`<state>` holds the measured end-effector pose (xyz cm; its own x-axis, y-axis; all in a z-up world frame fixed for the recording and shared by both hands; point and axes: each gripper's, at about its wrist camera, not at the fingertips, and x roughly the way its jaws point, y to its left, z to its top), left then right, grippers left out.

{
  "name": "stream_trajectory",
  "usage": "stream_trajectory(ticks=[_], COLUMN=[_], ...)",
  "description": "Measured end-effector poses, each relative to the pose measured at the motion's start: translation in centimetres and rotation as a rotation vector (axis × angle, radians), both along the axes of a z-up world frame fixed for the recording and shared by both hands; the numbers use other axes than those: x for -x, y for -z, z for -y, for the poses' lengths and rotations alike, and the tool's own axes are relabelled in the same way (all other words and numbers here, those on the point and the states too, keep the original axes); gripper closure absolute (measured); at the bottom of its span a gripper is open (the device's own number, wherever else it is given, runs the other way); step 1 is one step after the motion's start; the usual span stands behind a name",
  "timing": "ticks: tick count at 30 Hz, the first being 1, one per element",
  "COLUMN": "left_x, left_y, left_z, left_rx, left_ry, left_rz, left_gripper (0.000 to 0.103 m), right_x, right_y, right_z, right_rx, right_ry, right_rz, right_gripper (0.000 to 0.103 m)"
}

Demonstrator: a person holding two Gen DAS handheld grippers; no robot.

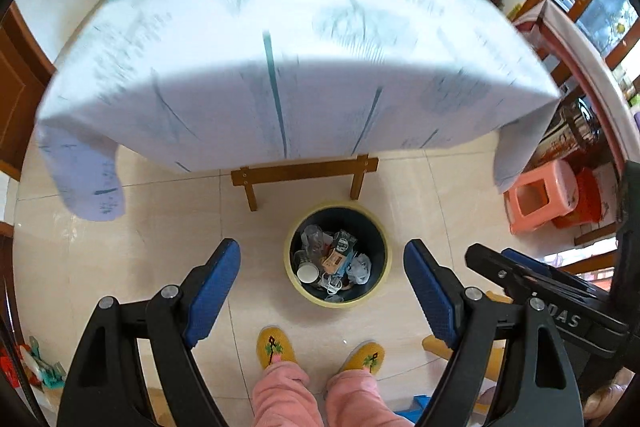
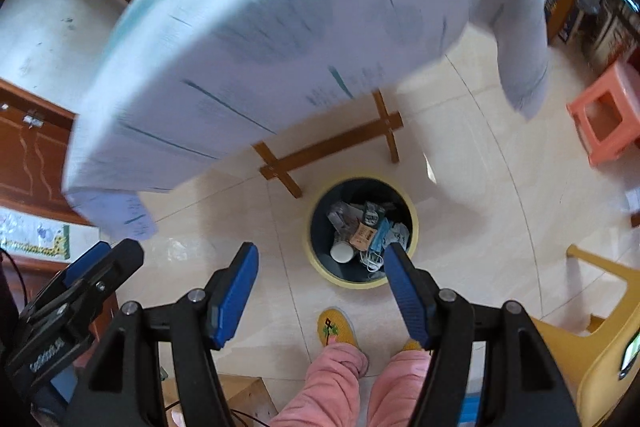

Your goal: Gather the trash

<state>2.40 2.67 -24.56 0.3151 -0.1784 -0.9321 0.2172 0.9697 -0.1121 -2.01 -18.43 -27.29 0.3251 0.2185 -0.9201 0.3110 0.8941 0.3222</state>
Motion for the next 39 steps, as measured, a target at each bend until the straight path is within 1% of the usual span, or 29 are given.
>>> stream_trajectory(ticks=[1,3,5,7,11,13,15,19,21,25,30,33,39], left_x=[0.1,0.6,1.1,1.3,1.8,2.0,2.1,2.3,2.6,3.8,4.5,4.3,4.1], left_y=[-0.9,-3.7,-6.2,-8.5,-13.8,-15.9,-18.1,-21.0,-21.8,-23.5,-24.8,-25.1,-25.7], left_z=[-0.1,-0.2,-0.2,-0.3,-0.8,-0.8,-0.8,-1.0,-1.0,-0.5,-0.4,-0.6,-0.5], left_rx=[0.0,0.005,-0.004,0.002,-0.005,-0.006,-0.018,-0.001,-0.002,-0.039,-0.065,-0.068,-0.058], left_ry=[-0.001,-0.003,-0.006,-0.012,-0.049,-0.064,-0.084,-0.115,-0.127,-0.143,-0.164,-0.171,-0.162], left_rz=[-0.001,0.004,0.014,0.032,0.088,0.113,0.142,0.157,0.163,0.187,0.209,0.206,0.22], left_gripper=[0.021,0.021,0.021,0.021,0.021,0.021,0.021,0.021,0.021,0.021,0.021,0.021,0.021], right_x=[0.2,0.5,0.8,1.0,1.5,1.6,1.6,1.5,1.8,2.4,2.7,2.5,2.6], right_y=[-1.6,-4.6,-6.9,-9.7,-14.4,-16.9,-18.7,-22.2,-23.7,-26.0,-27.3,-28.0,-29.4], right_z=[-0.1,-0.4,-0.8,-1.2,-1.6,-1.8,-2.1,-2.3,-2.4,-2.8,-4.0,-4.7,-5.1], right_rx=[0.005,0.013,0.028,0.04,0.053,0.066,0.081,0.086,0.093,0.117,0.167,0.23,0.243], right_ry=[-0.014,-0.045,-0.072,-0.105,-0.145,-0.168,-0.181,-0.189,-0.194,-0.191,-0.209,-0.216,-0.22], right_rz=[0.015,0.041,0.059,0.086,0.136,0.154,0.158,0.194,0.223,0.274,0.287,0.289,0.323], right_gripper=[0.037,0.037,0.037,0.037,0.037,0.037,0.037,0.037,0.037,0.037,0.037,0.037,0.037])
